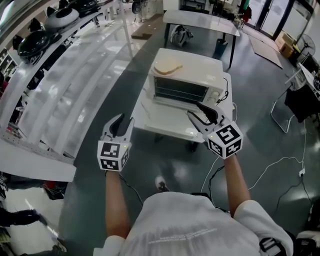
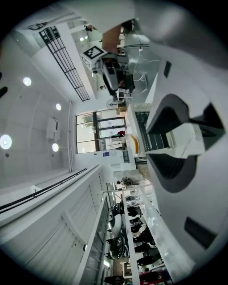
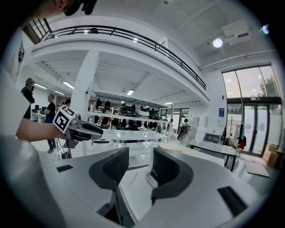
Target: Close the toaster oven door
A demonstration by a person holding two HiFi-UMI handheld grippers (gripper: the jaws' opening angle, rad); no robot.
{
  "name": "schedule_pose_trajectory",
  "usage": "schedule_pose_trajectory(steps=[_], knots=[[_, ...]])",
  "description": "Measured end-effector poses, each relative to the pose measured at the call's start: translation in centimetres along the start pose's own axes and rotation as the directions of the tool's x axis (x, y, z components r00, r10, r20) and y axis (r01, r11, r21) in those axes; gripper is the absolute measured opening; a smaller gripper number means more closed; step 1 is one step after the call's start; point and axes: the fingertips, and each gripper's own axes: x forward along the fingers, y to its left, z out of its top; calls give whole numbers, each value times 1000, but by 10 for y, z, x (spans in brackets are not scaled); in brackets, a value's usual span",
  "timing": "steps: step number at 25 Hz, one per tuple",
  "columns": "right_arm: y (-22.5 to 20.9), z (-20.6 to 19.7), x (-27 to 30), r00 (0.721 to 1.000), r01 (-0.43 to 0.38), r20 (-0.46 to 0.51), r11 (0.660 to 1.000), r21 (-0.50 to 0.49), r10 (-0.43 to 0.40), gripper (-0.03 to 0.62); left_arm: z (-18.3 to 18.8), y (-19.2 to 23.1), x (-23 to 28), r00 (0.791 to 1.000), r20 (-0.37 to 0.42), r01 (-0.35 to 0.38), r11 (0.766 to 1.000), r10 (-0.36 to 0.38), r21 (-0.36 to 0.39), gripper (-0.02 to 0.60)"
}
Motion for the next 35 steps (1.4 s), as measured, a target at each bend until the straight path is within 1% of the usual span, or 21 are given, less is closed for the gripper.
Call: schedule_pose_trajectory(steps=[3, 7, 11, 15, 18, 23, 26, 31, 35], knots=[[2, -11, 18, 999, 4, -37, 1000, 10, -3, 166, -16, 4, 14, 999, -21, 45, 999, -45, -2, 133], [10, -34, 32, 994, -12, -105, 1000, 26, 15, 166, -41, 2, 29, 994, -76, 71, 997, -72, -26, 133], [10, -58, 46, 986, -32, -159, 998, 53, 40, 166, -72, -5, 46, 984, -143, 92, 992, -104, -88, 133], [8, -86, 61, 975, -54, -210, 995, 86, 71, 166, -109, -11, 64, 972, -199, 97, 984, -126, -150, 130], [4, -113, 69, 964, -52, -253, 991, 125, 82, 166, -141, -18, 77, 953, -263, 106, 980, -148, -168, 130], [-2, -153, 75, 944, -22, -320, 982, 189, 83, 166, -197, -31, 99, 912, -357, 131, 968, -202, -214, 132], [-4, -170, 77, 928, -12, -363, 982, 188, 81, 166, -225, -39, 109, 889, -389, 153, 958, -240, -242, 132], [-8, -195, 86, 896, 10, -438, 985, 175, 68, 166, -259, -44, 133, 859, -426, 171, 944, -283, -281, 132], [-12, -215, 79, 891, 41, -449, 972, 231, 69, 166, -282, -60, 150, 835, -457, 178, 936, -307, -303, 132]])
